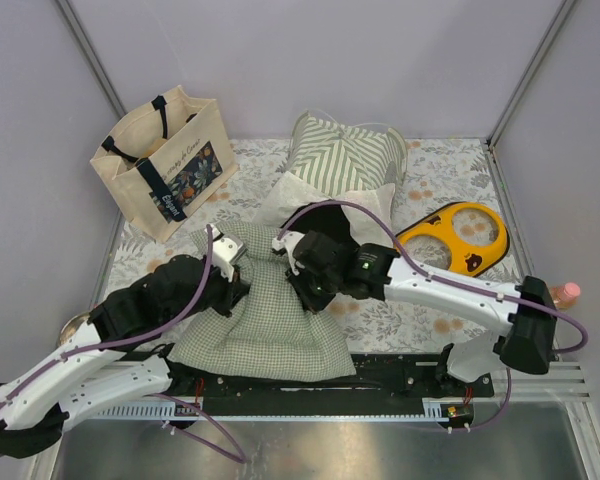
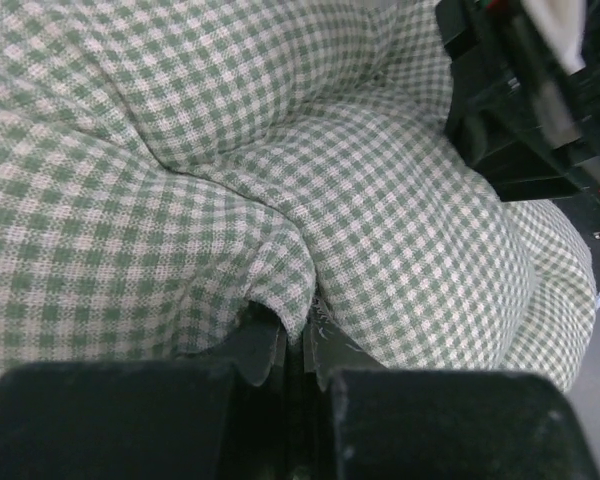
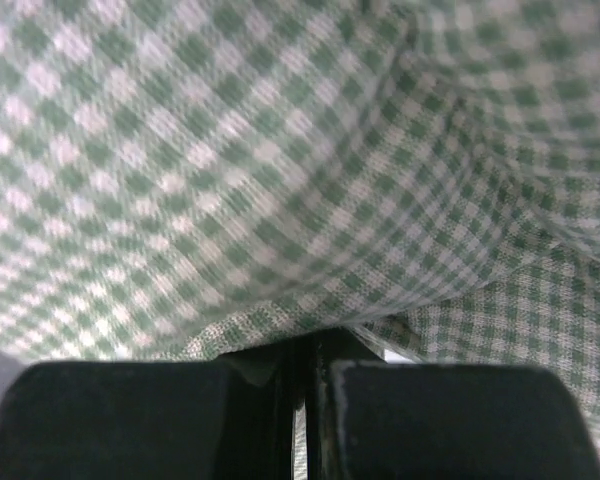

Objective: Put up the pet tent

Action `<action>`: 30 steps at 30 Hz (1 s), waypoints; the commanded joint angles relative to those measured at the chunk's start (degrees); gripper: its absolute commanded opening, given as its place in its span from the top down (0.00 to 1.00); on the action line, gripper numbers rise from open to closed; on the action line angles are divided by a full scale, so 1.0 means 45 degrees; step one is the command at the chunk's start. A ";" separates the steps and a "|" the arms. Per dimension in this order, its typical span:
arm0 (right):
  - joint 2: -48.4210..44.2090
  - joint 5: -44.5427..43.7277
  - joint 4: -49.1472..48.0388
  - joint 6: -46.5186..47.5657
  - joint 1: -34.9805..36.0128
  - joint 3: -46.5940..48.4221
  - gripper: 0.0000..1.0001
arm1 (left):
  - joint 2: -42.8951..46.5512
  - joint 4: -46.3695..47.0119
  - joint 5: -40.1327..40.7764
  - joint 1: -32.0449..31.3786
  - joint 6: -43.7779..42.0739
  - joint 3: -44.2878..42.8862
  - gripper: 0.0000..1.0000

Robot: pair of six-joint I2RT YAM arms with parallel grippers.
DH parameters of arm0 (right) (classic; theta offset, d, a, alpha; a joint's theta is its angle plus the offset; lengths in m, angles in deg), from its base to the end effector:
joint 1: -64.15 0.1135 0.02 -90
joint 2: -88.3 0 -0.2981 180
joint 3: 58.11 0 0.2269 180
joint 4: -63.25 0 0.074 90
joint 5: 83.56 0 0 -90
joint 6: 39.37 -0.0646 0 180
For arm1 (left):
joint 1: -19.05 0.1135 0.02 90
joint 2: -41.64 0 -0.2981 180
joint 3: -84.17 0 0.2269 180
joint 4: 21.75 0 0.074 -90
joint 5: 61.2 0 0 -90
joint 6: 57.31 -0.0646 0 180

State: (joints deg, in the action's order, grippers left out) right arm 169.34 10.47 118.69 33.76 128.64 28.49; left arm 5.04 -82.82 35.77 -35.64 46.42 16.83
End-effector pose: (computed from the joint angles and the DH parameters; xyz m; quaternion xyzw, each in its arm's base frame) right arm 0.1202 0.2624 0.3241 -0.3900 0.8540 0.2485 0.2384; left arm 0.0613 -0.0729 0.3375 0.2746 0.8217 -0.2356 0.4403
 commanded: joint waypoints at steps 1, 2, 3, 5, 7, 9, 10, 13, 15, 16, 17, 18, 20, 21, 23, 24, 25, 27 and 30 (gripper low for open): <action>0.1072 -0.0191 -0.1255 0.1968 0.0026 0.1291 1.00 | -0.0147 0.0767 0.0094 -0.0150 -0.0065 -0.0591 1.00; 0.1190 -0.0386 -0.1196 0.2125 -0.0111 0.1370 1.00 | -0.0245 0.0982 0.0036 -0.0150 -0.0026 -0.0591 1.00; 0.1250 -0.0562 -0.1234 0.2223 -0.0286 0.1351 1.00 | -0.0362 0.1196 -0.0100 -0.0150 0.0052 -0.0552 1.00; 0.1251 -0.0662 -0.1351 0.2282 -0.0754 0.1176 1.00 | -0.0732 0.1820 -0.0471 -0.0150 0.0169 -0.0474 1.00; 0.1056 -0.0545 -0.1662 0.2302 -0.1359 0.0670 1.00 | -0.1103 0.2562 -0.0745 -0.0150 0.0364 -0.0319 1.00; 0.0763 -0.0622 -0.1898 0.2282 -0.1945 0.0298 1.00 | -0.1513 0.3305 -0.1077 -0.0150 0.0404 -0.0220 1.00; 0.0627 -0.0700 -0.1899 0.2244 -0.2219 0.0122 1.00 | -0.1767 0.3753 -0.1136 -0.0150 0.0424 -0.0162 1.00; 0.0236 -0.1166 -0.2132 0.1894 -0.2631 -0.0560 1.00 | -0.2470 0.4653 -0.1488 -0.0150 0.0443 -0.0142 1.00; -0.0018 -0.1655 -0.2288 0.1348 -0.2651 -0.1224 1.00 | -0.2978 0.5316 -0.1898 -0.0150 0.0463 -0.0103 1.00; -0.0155 -0.1948 -0.2444 0.0920 -0.2651 -0.1653 1.00 | -0.3193 0.5590 -0.1995 -0.0150 0.0463 -0.0064 1.00; -0.0291 -0.2221 -0.2600 0.0490 -0.2671 -0.2102 0.99 | -0.3427 0.5883 -0.2016 -0.0150 0.0482 -0.0006 1.00; -0.0506 -0.2418 -0.2814 0.0118 -0.2671 -0.2493 0.94 | -0.3584 0.6157 -0.1919 -0.0150 0.0521 0.0053 1.00; -0.0935 -0.2906 -0.3109 -0.0683 -0.2671 -0.3178 0.83 | -0.3955 0.6510 -0.1743 -0.0150 0.0580 0.0151 1.00; -0.1227 -0.3082 -0.3148 -0.0976 -0.2671 -0.3432 0.64 | -0.4131 0.6569 -0.1607 -0.0150 0.0619 0.0171 1.00; -0.2026 -0.3433 -0.3226 -0.1427 -0.2671 -0.3804 0.40 | -0.4327 0.6667 -0.1157 -0.0150 0.0658 0.0229 1.00; -0.2476 -0.3725 -0.3323 -0.1583 -0.2671 -0.3941 0.31 | -0.4405 0.6725 -0.1060 -0.0150 0.0639 0.0249 1.00; -0.3157 -0.3960 -0.3266 -0.1643 -0.2671 -0.4000 0.24 | -0.4483 0.6745 -0.0981 -0.0150 0.0639 0.0268 1.00; -0.3999 -0.4351 -0.3033 -0.1624 -0.2671 -0.3942 0.15 | -0.4601 0.6823 -0.0942 -0.0150 0.0658 0.0268 1.00; -0.4880 -0.4646 -0.2602 -0.1507 -0.2671 -0.3631 0.06 | -0.4835 0.6843 -0.0922 -0.0150 0.0717 0.0288 1.00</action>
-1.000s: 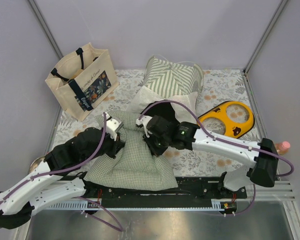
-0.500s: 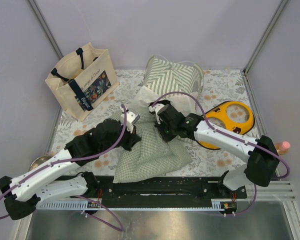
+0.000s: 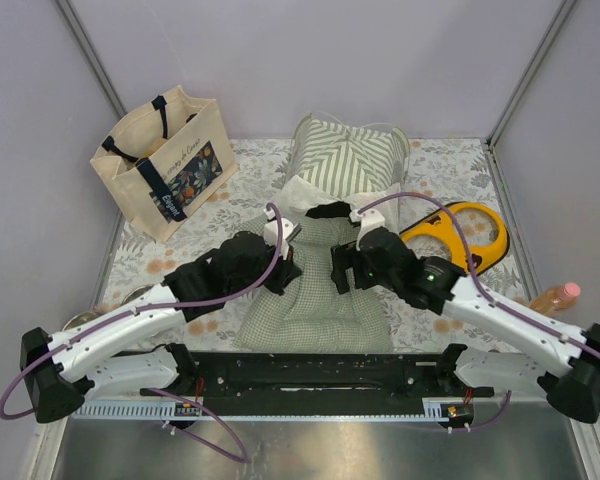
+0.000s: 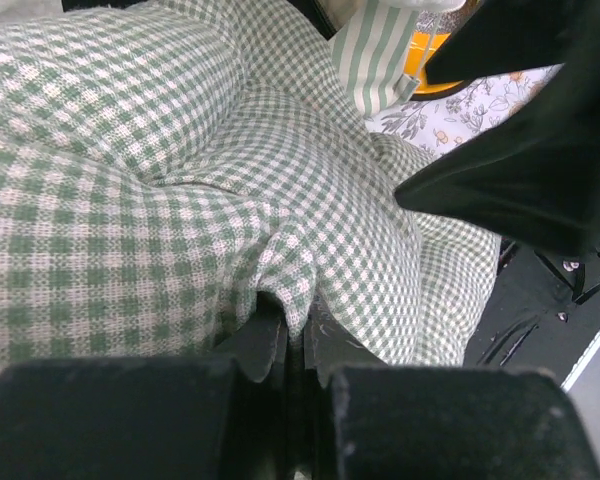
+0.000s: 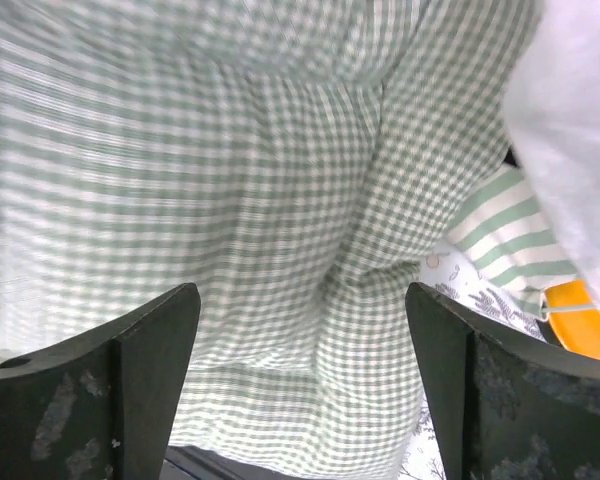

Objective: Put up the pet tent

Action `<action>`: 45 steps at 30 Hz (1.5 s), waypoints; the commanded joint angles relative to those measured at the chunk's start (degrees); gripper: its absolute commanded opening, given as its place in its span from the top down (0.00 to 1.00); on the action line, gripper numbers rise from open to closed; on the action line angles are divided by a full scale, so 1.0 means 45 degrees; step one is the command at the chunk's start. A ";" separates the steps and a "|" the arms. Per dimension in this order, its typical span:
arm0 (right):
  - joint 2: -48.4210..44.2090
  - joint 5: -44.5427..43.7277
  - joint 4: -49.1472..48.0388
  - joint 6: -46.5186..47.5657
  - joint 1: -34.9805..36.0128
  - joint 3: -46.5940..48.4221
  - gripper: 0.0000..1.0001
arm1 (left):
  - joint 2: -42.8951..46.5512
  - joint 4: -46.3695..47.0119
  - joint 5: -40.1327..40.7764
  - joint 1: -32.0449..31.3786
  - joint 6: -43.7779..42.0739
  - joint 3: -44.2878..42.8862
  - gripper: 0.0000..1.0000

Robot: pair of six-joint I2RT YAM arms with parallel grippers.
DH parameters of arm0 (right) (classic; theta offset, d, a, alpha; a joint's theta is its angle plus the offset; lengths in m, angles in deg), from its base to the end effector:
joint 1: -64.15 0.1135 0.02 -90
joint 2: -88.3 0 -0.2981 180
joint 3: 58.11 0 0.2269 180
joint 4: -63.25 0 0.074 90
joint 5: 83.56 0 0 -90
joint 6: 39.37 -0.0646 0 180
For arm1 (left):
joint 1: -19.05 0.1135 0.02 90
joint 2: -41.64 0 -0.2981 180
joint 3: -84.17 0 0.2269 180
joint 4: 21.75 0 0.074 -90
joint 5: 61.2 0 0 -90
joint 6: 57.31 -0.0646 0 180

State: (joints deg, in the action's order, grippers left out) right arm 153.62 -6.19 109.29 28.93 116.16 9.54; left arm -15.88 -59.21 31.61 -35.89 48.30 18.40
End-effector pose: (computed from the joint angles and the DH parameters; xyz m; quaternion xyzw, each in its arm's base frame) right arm 0.1473 0.1657 0.2989 -0.1972 0.8935 0.1534 0.3733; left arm 0.1206 -0.1663 0.3299 0.2785 0.8162 -0.2748 0.4251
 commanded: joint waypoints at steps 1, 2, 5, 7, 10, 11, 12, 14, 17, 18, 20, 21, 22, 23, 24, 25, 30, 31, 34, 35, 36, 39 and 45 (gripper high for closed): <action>-0.1622 -0.0771 -0.0533 -0.0279 0.0103 0.0601 0.05 | -0.0226 0.1617 0.0020 -0.0096 0.0299 -0.0081 1.00; -0.1721 -0.0441 -0.0649 -0.0103 0.0103 0.0601 0.04 | -0.0265 0.1636 0.0040 -0.0096 0.0338 -0.0081 1.00; -0.1606 0.1081 -0.1292 0.0172 0.0103 0.0465 0.01 | -0.0343 0.1656 0.0099 -0.0096 0.0436 -0.0120 1.00; -0.1255 0.2116 -0.2149 0.0211 0.0103 0.0193 0.01 | -0.0304 0.1734 0.0099 -0.0116 0.0514 -0.0120 1.00; -0.0768 0.2784 -0.3556 0.0036 0.0122 -0.0452 0.01 | -0.0285 0.1734 0.0040 -0.0116 0.0592 -0.0120 1.00; -0.0533 0.2766 -0.3869 0.0055 0.0122 -0.0473 0.01 | -0.0266 0.1734 0.0021 -0.0116 0.0631 -0.0120 1.00; -0.0280 0.2766 -0.4221 0.0132 0.0122 -0.0492 0.00 | -0.0227 0.1754 -0.0038 -0.0097 0.0650 -0.0101 1.00; 0.0403 0.2766 -0.4652 0.0269 0.0142 -0.0493 0.01 | -0.0168 0.1890 -0.0232 -0.0096 0.0728 -0.0043 1.00; 0.1147 0.3133 -0.5179 0.0387 0.0122 -0.0453 0.05 | -0.0031 0.2163 -0.0506 -0.0097 0.0787 0.0075 1.00; 0.1284 0.3176 -0.5355 0.0348 0.0122 -0.0492 0.19 | 0.0008 0.2261 -0.0526 -0.0116 0.0807 0.0133 1.00; 0.1305 0.3041 -0.5513 0.0212 0.0122 -0.0551 0.65 | 0.0125 0.2378 -0.0507 -0.0096 0.0846 0.0231 1.00; 0.1228 0.2865 -0.5475 0.0115 0.0122 -0.0590 0.85 | 0.0183 0.2398 -0.0410 -0.0096 0.0865 0.0231 1.00; 0.1111 0.2458 -0.5397 0.0036 0.0122 -0.0629 0.98 | 0.0222 0.2398 -0.0293 -0.0096 0.0866 0.0289 0.99; 0.0994 0.2067 -0.5299 0.0016 0.0122 -0.0668 1.00 | 0.0300 0.2437 -0.0215 -0.0077 0.0885 0.0328 0.93; 0.0838 0.1753 -0.5144 -0.0003 0.0122 -0.0707 1.00 | 0.0340 0.2437 -0.0079 -0.0077 0.0885 0.0348 0.87; 0.0681 0.1383 -0.5026 -0.0004 0.0122 -0.0804 1.00 | 0.0359 0.2418 0.0000 -0.0096 0.0924 0.0368 0.75; -0.0703 0.0345 -0.4809 0.0289 0.0103 -0.1837 1.00 | 0.0632 0.2203 0.0859 0.0001 0.0730 0.0057 0.30; -0.1094 0.0267 -0.4868 0.0328 0.0103 -0.2111 1.00 | 0.0710 0.2145 0.1073 0.0079 0.0671 -0.0041 0.24; -0.2090 -0.0124 -0.5122 0.0368 0.0083 -0.3127 1.00 | 0.0848 0.1735 0.1989 0.0371 0.0417 -0.0587 0.14; -0.2326 -0.0318 -0.5123 0.0348 0.0083 -0.3303 1.00 | 0.0867 0.1541 0.2573 0.0508 0.0397 -0.0782 0.12; -0.2502 -0.0475 -0.5123 0.0348 0.0083 -0.3421 1.00 | 0.0829 0.1423 0.2927 0.0644 0.0358 -0.0958 0.11; -0.2641 -0.0632 -0.5065 0.0290 0.0044 -0.3559 1.00 | 0.0731 0.1285 0.3750 0.1268 0.0358 -0.1350 0.09; -0.2738 -0.0691 -0.5103 0.0328 0.0025 -0.3871 1.00 | -0.0049 0.2182 0.1468 0.3417 0.0651 -0.1469 0.11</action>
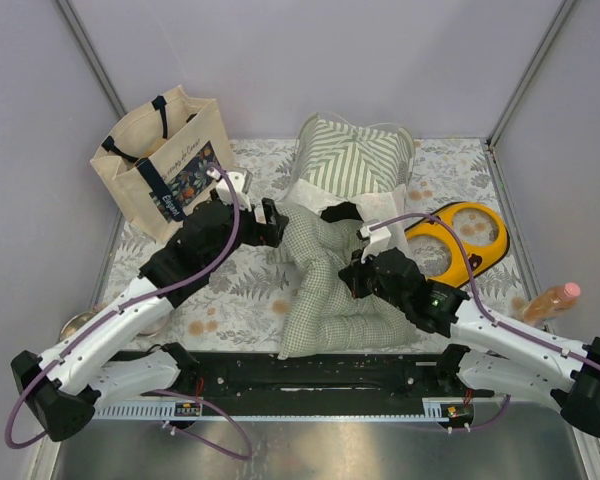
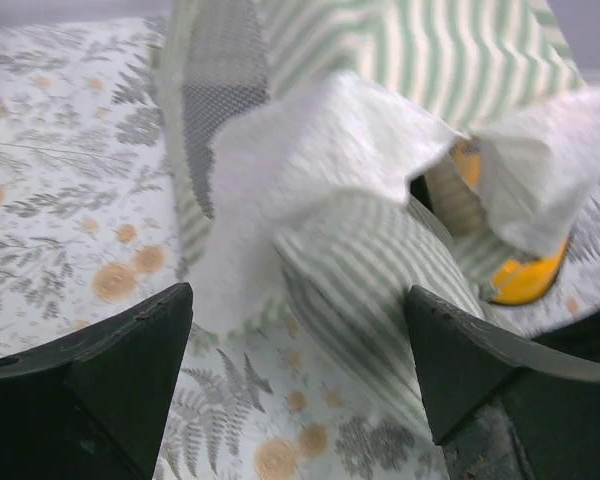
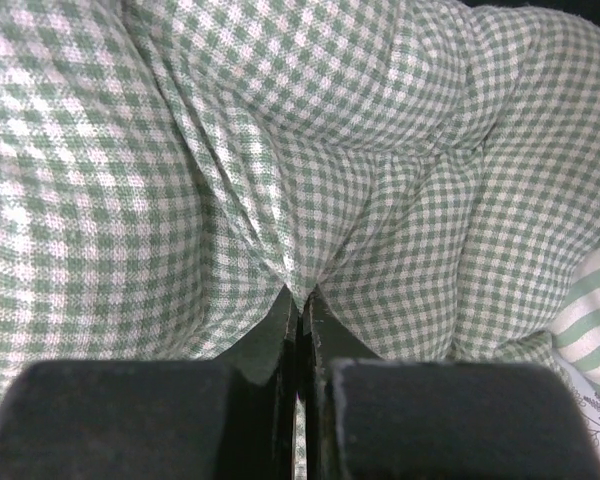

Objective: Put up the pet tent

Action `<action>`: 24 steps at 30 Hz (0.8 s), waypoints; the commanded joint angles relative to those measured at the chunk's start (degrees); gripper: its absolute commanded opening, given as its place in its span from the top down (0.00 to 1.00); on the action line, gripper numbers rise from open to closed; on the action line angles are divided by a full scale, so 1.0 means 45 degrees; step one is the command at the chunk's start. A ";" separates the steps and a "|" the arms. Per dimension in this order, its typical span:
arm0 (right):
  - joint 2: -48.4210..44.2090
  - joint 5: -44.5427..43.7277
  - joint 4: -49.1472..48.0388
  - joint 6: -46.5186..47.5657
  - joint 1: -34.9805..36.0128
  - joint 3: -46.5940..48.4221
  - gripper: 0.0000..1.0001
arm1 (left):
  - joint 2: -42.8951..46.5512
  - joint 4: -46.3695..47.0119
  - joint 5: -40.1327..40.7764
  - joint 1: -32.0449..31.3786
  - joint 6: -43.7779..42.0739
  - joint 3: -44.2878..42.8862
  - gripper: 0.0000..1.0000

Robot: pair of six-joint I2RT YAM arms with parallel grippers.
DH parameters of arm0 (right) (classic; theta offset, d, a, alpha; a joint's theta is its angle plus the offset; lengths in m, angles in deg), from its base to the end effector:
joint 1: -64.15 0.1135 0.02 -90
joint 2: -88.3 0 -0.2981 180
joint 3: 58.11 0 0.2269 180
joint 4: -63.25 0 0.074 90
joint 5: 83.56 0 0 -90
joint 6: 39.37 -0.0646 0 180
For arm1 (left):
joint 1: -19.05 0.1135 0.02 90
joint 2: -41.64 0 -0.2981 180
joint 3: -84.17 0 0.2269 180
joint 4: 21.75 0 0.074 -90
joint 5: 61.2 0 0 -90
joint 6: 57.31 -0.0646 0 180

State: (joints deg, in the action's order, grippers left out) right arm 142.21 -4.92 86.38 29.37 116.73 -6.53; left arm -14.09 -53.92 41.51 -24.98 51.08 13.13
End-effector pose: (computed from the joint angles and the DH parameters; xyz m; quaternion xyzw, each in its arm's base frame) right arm 0.1287 0.1472 0.2861 -0.1762 0.8244 0.2522 0.4750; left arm 0.1552 -0.1303 0.3800 0.1128 0.7929 -0.2308 0.5525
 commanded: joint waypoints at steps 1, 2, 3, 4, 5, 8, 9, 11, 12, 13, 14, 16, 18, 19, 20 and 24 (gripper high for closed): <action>-0.0299 -0.1012 -0.0013 0.0231 -0.0102 -0.0418 1.00 | -0.0546 0.1221 -0.0947 0.1170 -0.0024 -0.0162 0.11; -0.0455 -0.1051 -0.0013 0.0251 -0.0102 -0.0496 1.00 | -0.0624 0.1416 -0.1162 0.1384 -0.0005 0.0033 0.11; -0.0592 -0.1090 -0.0032 0.0270 -0.0121 -0.0555 1.00 | -0.0644 0.1554 -0.1396 0.1638 0.0091 0.0170 0.11; -0.0767 -0.1129 -0.0032 0.0251 -0.0121 -0.0691 1.00 | -0.0644 0.1729 -0.1747 0.1891 0.0228 0.0326 0.11; -0.0943 -0.1168 0.0026 0.0232 -0.0141 -0.0770 1.00 | -0.0586 0.1905 -0.2118 0.2165 0.0384 0.0502 0.11; -0.1431 -0.1343 0.0026 0.0095 -0.0160 -0.1101 1.00 | -0.0274 0.2840 -0.3268 0.2927 0.0892 0.1048 0.10; -0.1549 -0.1383 0.0065 0.0056 -0.0180 -0.1218 1.00 | -0.0234 0.3192 -0.3757 0.3142 0.0951 0.1166 0.10; -0.1803 -0.1441 0.0026 -0.0061 -0.0199 -0.1395 1.00 | -0.0408 0.3662 -0.4908 0.3436 0.0894 0.1207 0.08; -0.1920 -0.1461 0.0007 -0.0120 -0.0219 -0.1434 1.00 | -0.0622 0.3684 -0.5320 0.3476 0.0739 0.1052 0.08; -0.1999 -0.1500 0.0026 -0.0198 -0.0219 -0.1492 1.00 | -0.0837 0.3684 -0.5595 0.3476 0.0602 0.0857 0.08; -0.2096 -0.1597 0.0007 -0.0276 -0.0219 -0.1551 1.00 | -0.1149 0.3684 -0.5830 0.3476 0.0484 0.0739 0.08; -0.2252 -0.1773 0.0007 -0.0471 -0.0258 -0.1630 1.00 | -0.1657 0.4013 -0.6279 0.3476 0.0347 0.0543 0.08; -0.2331 -0.1890 0.0026 -0.0686 -0.0258 -0.1610 1.00 | -0.2126 0.4385 -0.6476 0.3476 0.0288 0.0542 0.08; -0.2390 -0.1968 0.0026 -0.0803 -0.0277 -0.1572 1.00 | -0.2341 0.4522 -0.6419 0.3476 0.0230 0.0523 0.08; -0.2448 -0.2027 0.0026 -0.0939 -0.0297 -0.1552 1.00 | -0.2595 0.4601 -0.6186 0.3476 0.0171 0.0484 0.08; -0.2390 -0.2378 0.0007 -0.1369 -0.0336 -0.1240 1.00 | -0.3785 0.4777 -0.5910 0.3495 -0.0083 -0.0003 0.08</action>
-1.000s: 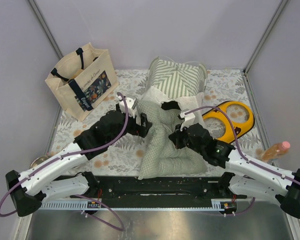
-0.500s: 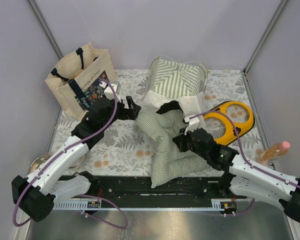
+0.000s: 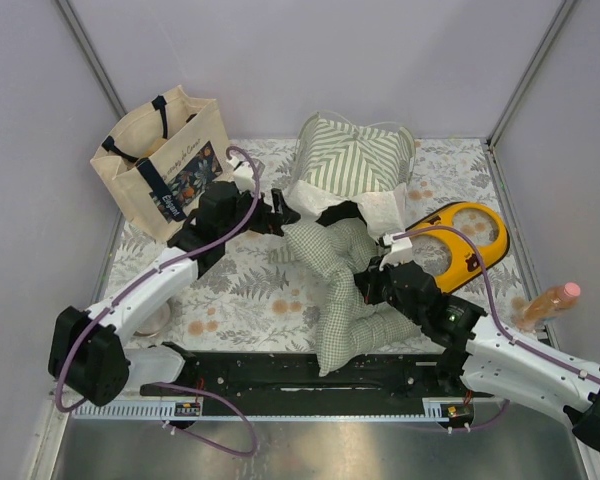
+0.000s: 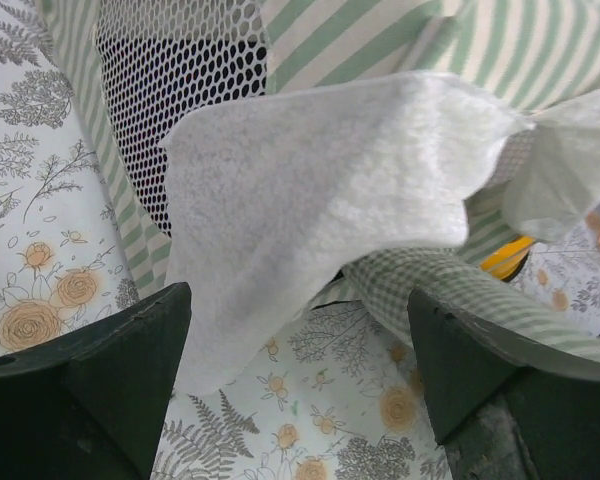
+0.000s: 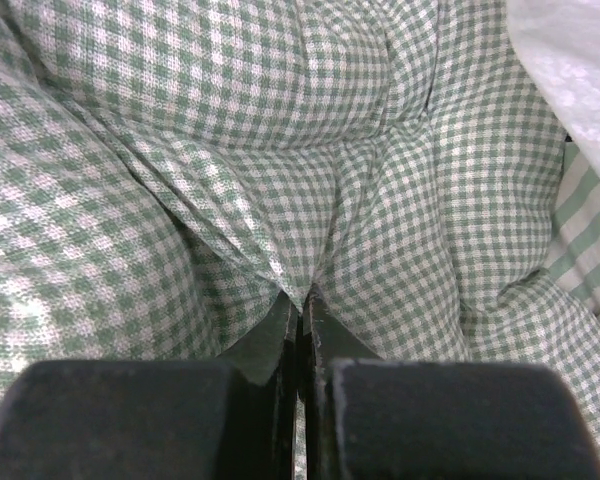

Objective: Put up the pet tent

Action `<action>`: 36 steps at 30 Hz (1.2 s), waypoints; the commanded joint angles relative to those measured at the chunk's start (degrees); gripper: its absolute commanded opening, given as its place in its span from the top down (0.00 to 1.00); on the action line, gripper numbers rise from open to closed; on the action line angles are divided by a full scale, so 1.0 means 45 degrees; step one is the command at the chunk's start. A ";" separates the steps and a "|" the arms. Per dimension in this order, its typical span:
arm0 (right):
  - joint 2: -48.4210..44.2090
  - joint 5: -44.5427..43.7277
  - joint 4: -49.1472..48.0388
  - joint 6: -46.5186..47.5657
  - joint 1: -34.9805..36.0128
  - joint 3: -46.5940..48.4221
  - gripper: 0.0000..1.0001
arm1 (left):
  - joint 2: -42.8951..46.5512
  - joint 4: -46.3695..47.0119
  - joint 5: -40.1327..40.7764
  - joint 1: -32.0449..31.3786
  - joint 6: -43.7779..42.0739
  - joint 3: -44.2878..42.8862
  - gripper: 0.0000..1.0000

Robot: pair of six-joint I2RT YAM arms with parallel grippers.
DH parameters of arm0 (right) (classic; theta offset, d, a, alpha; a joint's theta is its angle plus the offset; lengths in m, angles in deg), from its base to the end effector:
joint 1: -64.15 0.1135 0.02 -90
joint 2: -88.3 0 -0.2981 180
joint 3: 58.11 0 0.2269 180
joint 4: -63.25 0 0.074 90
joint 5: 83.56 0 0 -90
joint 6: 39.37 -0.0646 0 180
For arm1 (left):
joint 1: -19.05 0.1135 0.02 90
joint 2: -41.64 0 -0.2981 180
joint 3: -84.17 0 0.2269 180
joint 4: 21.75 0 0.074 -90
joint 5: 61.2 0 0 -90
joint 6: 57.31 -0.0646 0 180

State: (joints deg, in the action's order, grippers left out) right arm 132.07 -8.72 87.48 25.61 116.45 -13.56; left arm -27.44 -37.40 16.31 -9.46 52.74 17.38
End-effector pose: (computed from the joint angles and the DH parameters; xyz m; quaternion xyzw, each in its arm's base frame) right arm 0.1092 0.1137 0.2685 -0.1251 0.8224 0.2536 0.4936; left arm 0.2312 -0.1415 0.3407 0.1231 0.7970 -0.3206 0.4968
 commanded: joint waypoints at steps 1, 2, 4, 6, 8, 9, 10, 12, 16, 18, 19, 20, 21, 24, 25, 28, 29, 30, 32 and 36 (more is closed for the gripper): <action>-0.0059 -0.1650 -0.0217 -0.0651 -0.0273 0.0441 1.00 | -0.1111 0.1222 -0.0445 0.0066 -0.0491 -0.1082 0.08; 0.0077 -0.1806 -0.0197 -0.0787 -0.0292 0.0616 1.00 | -0.1327 0.1319 -0.0601 0.0105 -0.0511 -0.1258 0.11; 0.0369 -0.1924 -0.0061 -0.0886 -0.0331 0.0987 1.00 | -0.1796 0.1379 -0.0953 0.0144 -0.0589 -0.1570 0.31; 0.0740 -0.2119 0.0056 -0.0964 -0.0351 0.1378 1.00 | -0.2089 0.1166 -0.1110 0.0184 -0.0725 -0.1941 0.63; 0.1092 -0.2334 0.0173 -0.1023 -0.0390 0.1827 1.00 | -0.2052 0.0504 -0.0782 0.0203 -0.0843 -0.2254 1.00; 0.1287 -0.2451 0.0213 -0.1023 -0.0429 0.2003 1.00 | -0.1955 0.0094 -0.0450 0.0223 -0.0959 -0.2429 1.00; 0.1425 -0.2626 0.0232 -0.1042 -0.0449 0.2198 1.00 | -0.1780 -0.0490 -0.0137 0.0223 -0.1134 -0.2528 1.00; 0.1757 -0.2686 0.0194 -0.0926 -0.0546 0.2588 1.00 | -0.1253 -0.1565 0.0818 0.0223 -0.1350 -0.2626 1.00; 0.2829 -0.2239 -0.0273 -0.0225 -0.0663 0.3409 1.00 | 0.0463 -0.3208 0.2383 0.0223 -0.1818 -0.2198 1.00; 0.3571 -0.1577 -0.0625 0.0225 -0.0702 0.3877 1.00 | 0.1440 -0.3715 0.2522 0.0203 -0.2130 -0.1866 1.00; 0.3884 -0.1167 -0.0859 0.0420 -0.0722 0.4131 1.00 | 0.1773 -0.4047 0.2503 0.0203 -0.2248 -0.1768 1.00; 0.4177 -0.0544 -0.1151 0.0712 -0.0722 0.4230 1.00 | 0.2028 -0.4360 0.2406 0.0223 -0.2385 -0.1709 1.00; 0.4412 0.0216 -0.1483 0.0967 -0.0742 0.4328 1.00 | 0.2263 -0.4634 0.2173 0.0223 -0.2541 -0.1631 1.00; 0.5522 0.1782 -0.1857 0.1320 -0.0839 0.4854 1.00 | 0.2810 -0.5007 0.1703 0.0223 -0.2796 -0.1183 1.00; 0.5972 0.1922 -0.1780 0.1282 -0.0878 0.5301 1.00 | 0.2908 -0.5104 0.1605 0.0223 -0.2854 -0.1046 1.00; 0.7340 0.1730 -0.1857 0.0854 -0.1015 0.5792 1.00 | 0.3124 -0.5417 0.1526 0.0223 -0.2797 -0.0694 1.00; 0.7808 0.1399 -0.1857 0.0485 -0.1092 0.5968 1.00 | 0.3202 -0.5495 0.1565 0.0203 -0.2700 -0.0616 1.00; 0.8180 0.1144 -0.1857 -0.0003 -0.1151 0.6163 1.00 | 0.3260 -0.5515 0.1584 0.0223 -0.2660 -0.0479 1.00; 0.9000 0.0151 -0.1703 -0.1134 -0.1171 0.6534 1.00 | 0.3358 -0.5496 0.1487 0.0223 -0.2407 -0.0206 1.00; 1.0428 -0.0403 -0.0939 -0.2546 -0.1171 0.7180 1.00 | 0.3340 -0.5263 0.1565 0.0203 -0.1666 0.0205 1.00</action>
State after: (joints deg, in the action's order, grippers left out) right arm 174.98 -5.09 84.26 21.83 112.34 14.17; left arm -14.13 -61.84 23.92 -8.52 42.66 17.00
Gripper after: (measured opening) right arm 0.022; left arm 0.037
